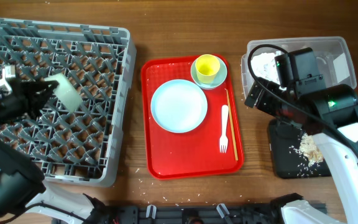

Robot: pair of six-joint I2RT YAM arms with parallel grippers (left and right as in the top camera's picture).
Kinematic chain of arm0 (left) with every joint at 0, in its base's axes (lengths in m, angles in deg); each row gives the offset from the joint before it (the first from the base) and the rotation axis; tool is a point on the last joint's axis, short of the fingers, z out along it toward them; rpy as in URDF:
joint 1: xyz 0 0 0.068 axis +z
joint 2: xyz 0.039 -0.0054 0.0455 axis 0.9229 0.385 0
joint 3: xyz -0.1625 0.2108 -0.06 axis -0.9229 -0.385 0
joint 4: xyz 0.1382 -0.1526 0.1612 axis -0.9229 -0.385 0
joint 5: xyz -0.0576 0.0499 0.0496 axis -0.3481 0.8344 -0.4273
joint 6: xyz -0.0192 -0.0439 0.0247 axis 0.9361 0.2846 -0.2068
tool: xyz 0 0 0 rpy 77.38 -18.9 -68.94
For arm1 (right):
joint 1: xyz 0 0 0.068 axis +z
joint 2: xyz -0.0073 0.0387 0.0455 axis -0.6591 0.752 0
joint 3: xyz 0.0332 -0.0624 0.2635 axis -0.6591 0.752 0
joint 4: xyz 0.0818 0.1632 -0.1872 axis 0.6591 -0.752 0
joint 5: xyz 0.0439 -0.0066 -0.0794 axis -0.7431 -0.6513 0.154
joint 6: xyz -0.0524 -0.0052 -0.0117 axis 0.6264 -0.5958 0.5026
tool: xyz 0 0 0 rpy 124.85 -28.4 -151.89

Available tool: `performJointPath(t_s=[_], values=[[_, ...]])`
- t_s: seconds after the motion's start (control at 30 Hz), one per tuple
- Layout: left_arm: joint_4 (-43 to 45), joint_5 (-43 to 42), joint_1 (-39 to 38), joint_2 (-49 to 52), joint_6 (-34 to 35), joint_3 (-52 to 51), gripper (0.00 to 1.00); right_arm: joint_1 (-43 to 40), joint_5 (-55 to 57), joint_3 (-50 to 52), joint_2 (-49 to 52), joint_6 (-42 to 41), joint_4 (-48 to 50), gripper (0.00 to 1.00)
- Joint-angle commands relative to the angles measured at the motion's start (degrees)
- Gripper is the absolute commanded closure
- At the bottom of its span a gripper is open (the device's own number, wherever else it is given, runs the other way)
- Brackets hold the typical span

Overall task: Sort waste into correct bins and load items into the dishwasher rack
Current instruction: 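Carry the green bowl into the dish rack and set it down, then release the bowl and lift the left gripper out of the rack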

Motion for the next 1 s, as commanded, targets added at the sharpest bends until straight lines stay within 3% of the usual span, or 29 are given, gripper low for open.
performJointPath(t_s=[0.0, 0.1, 0.23, 0.27, 0.3, 0.33, 0.37, 0.43, 0.5, 0.6, 0.67, 0.73, 0.77, 0.8, 0.83, 0.9, 0.97], values=[[4.2, -6.3, 0.1, 0.0, -2.4, -2.7, 0.96, -0.1, 0.6, -0.8, 0.2, 0.7, 0.0, 0.0], [6.1, -5.7, 0.2, 0.0, -2.3, -2.7, 0.96, -0.1, 0.6, -0.8, 0.2, 0.7, 0.0, 0.0], [5.8, 4.5, 2.3, 0.0, -1.7, -2.6, 0.96, -0.1, 0.6, -0.8, 0.2, 0.7, 0.0, 0.0], [5.6, 8.2, 3.7, 0.0, 0.3, -2.6, 0.92, -0.1, 0.6, -0.8, 0.2, 0.7, 0.0, 0.0], [5.6, 9.6, 5.0, 0.0, 3.6, -2.6, 0.8, -0.1, 0.6, -0.8, 0.2, 0.7, 0.0, 0.0], [5.1, 9.5, 5.9, 0.0, 5.0, -2.6, 0.76, -0.1, 0.6, -0.8, 0.2, 0.7, 0.0, 0.0], [4.4, 9.5, 7.2, -0.1, 6.1, -2.6, 0.66, -0.1, 0.6, -0.8, 0.2, 0.6, 0.0, 0.0], [2.4, 9.9, 9.6, -0.5, 6.0, -2.4, 0.27, -0.1, 0.6, -0.8, 0.2, 0.7, 0.0, 0.0], [1.4, 11.8, 11.5, -2.2, 6.1, -2.2, 0.14, -0.1, 0.6, -0.8, 0.2, 0.7, 0.0, 0.0], [0.0, 19.6, 12.8, -7.9, 11.0, 0.6, 0.07, -0.1, 0.6, -0.8, 0.2, 0.7, 0.1, 0.0], [0.0, 24.0, 12.3, -14.2, 14.6, 1.4, 0.1, -0.1, 0.6, -0.8, 0.2, 0.7, 0.1, 0.0], [-1.0, 29.2, 9.6, -20.4, 15.2, 1.4, 0.26, -0.1, 0.6, -0.8, 0.2, 0.7, 0.2, 0.0], [-1.5, 32.3, 7.3, -22.7, 16.4, 1.4, 0.41, -0.1, 0.6, -0.8, 0.2, 0.7, 0.2, 0.0], [-1.5, 35.1, 4.0, -24.4, 17.5, 1.3, 0.67, -0.1, 0.6, -0.8, 0.2, 0.7, 0.2, 0.0], [-0.7, 39.3, -0.5, -25.2, 19.6, 1.3, 0.8, -0.1, 0.6, -0.8, 0.2, 0.7, 0.2, 0.0], [3.5, 45.9, -5.5, -24.6, 24.3, 1.2, 0.92, -0.1, 0.6, -0.8, 0.2, 0.7, 0.2, 0.0], [14.1, 52.1, -10.7, -22.1, 28.4, 0.9, 0.96, -0.1, 0.6, -0.8, 0.2, 0.7, 0.2, 0.0]])
